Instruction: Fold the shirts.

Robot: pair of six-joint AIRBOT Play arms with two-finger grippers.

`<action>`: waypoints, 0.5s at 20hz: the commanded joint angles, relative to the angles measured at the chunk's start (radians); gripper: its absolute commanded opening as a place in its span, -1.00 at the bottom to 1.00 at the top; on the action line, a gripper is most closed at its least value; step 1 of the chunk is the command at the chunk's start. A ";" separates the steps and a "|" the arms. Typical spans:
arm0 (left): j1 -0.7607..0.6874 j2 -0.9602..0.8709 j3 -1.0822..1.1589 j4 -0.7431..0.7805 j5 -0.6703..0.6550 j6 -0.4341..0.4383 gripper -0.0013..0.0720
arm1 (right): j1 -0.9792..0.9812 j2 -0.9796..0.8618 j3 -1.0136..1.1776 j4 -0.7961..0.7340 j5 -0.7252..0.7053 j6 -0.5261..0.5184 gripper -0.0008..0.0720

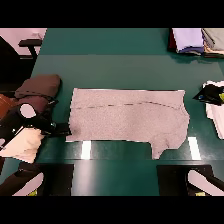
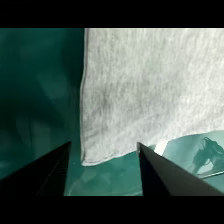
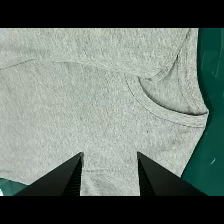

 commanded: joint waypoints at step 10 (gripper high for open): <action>0.000 0.009 -0.037 -0.066 0.041 -0.003 0.35 | -0.004 0.006 0.000 0.013 0.004 -0.002 0.08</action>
